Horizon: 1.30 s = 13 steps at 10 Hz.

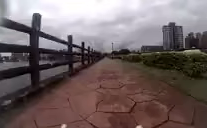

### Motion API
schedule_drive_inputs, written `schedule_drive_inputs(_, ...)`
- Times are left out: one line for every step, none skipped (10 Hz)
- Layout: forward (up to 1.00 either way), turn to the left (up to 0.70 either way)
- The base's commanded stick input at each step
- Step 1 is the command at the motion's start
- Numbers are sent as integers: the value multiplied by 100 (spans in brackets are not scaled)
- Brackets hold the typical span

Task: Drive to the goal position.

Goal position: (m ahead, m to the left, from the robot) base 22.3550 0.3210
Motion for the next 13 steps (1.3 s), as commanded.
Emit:
schedule_drive_inputs(85, 1)
schedule_drive_inputs(85, 1)
schedule_drive_inputs(85, 1)
schedule_drive_inputs(85, -14)
schedule_drive_inputs(85, -28)
schedule_drive_inputs(85, -16)
schedule_drive_inputs(85, 1)
schedule_drive_inputs(85, 1)
schedule_drive_inputs(85, 1)
schedule_drive_inputs(85, 1)
schedule_drive_inputs(85, 1)
schedule_drive_inputs(85, 1)
schedule_drive_inputs(85, 1)
